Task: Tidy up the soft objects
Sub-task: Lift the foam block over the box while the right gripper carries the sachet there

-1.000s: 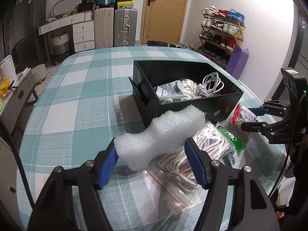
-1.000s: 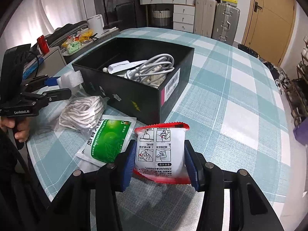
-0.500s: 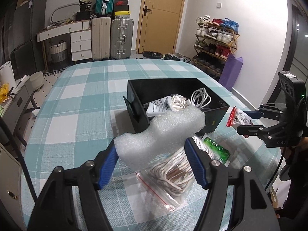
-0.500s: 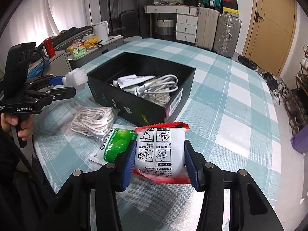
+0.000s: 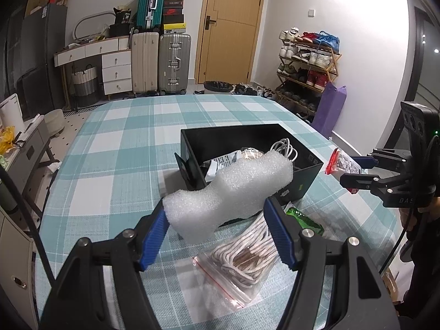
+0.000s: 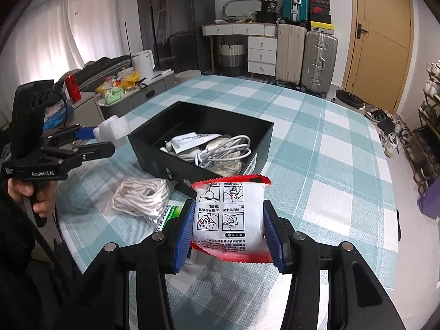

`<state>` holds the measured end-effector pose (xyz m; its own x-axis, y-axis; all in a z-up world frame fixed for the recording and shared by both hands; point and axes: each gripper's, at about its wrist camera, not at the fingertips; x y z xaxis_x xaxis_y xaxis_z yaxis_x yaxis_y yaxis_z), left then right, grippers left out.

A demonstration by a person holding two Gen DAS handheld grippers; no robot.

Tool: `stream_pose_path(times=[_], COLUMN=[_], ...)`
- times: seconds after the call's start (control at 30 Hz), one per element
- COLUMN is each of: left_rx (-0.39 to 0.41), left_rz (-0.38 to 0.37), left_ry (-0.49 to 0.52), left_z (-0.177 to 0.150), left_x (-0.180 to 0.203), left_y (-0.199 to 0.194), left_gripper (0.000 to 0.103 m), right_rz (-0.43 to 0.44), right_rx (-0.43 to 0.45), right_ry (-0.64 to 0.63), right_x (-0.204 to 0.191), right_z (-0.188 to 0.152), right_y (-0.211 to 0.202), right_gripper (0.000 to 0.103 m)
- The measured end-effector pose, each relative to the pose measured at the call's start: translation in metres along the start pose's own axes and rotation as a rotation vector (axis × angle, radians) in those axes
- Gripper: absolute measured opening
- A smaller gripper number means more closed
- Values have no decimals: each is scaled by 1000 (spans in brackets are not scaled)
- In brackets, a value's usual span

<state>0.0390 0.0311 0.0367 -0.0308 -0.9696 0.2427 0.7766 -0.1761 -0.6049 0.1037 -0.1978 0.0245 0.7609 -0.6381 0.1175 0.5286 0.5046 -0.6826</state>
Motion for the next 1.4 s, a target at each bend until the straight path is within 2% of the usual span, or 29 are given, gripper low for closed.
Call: stream_pose_path(times=[0.3,0.83,1.4], left_rx=[26,19,2], left_rz=[3,8,29], left_ry=[-5,3,46], left_z=[13,29,49], left_x=[4,12,24], left_y=[2,19,48], left_gripper=[68,68,68], right_rz=[-7,-15,-12], right_rx=[52,133,163], right_ry=[29,85,130], right_x=[2,5,16], right_z=[6,19,51], right_y=[-6,-7,11], right_gripper=[48,48,48])
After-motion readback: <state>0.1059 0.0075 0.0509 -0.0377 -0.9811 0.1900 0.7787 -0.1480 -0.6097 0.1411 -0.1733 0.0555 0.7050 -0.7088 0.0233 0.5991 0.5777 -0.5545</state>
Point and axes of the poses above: each gripper's, at about its wrist camera, not at the fingertips, and y roughly the way its jaws point, x to its right, z to its top, and after that the axes turned 8 degrees about -y, right-handed
